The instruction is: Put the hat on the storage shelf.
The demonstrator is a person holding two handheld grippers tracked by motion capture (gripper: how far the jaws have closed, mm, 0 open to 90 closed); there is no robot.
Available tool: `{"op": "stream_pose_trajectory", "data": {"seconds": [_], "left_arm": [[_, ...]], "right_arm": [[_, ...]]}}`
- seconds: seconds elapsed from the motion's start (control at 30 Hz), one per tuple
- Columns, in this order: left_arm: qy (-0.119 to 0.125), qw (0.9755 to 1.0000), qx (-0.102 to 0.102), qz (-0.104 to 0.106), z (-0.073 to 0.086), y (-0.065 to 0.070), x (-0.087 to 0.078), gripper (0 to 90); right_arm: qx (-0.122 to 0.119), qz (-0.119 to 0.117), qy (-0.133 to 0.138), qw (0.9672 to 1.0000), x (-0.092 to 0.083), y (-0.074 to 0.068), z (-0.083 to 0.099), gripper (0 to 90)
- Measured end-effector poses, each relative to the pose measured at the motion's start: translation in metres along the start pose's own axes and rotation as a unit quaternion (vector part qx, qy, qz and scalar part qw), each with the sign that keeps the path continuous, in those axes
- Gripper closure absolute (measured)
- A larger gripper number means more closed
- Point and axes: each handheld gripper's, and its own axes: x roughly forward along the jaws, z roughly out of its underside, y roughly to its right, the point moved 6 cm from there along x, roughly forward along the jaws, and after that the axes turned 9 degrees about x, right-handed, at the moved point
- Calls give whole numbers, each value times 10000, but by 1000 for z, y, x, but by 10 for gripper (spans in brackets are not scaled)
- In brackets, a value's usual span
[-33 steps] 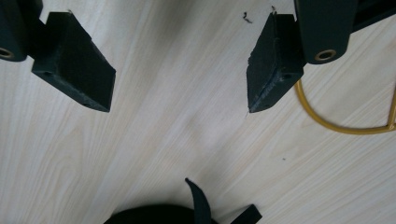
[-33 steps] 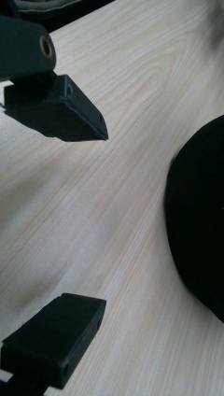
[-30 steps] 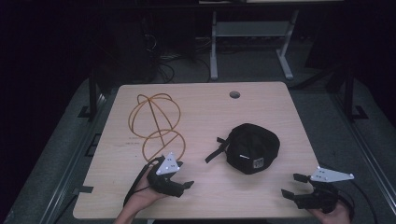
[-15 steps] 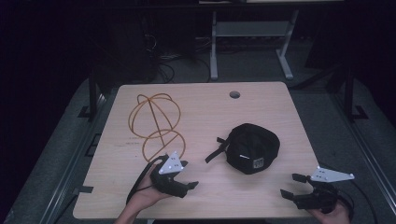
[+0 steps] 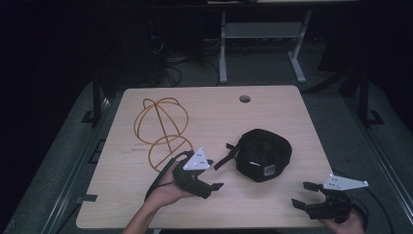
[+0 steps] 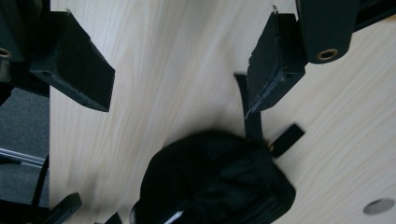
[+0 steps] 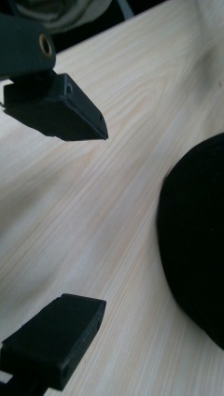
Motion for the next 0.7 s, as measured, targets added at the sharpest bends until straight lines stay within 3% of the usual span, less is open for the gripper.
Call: {"op": "stream_pose_trajectory", "data": {"seconds": [0.37, 0.7], "left_arm": [[-98, 9988, 356, 313, -42, -6, 28, 255], [-258, 9975, 483, 441, -60, -14, 54, 254]], "right_arm": [[-61, -40, 8, 10000, 1, -3, -2, 145], [-78, -99, -45, 9999, 3, -3, -1, 149]]}}
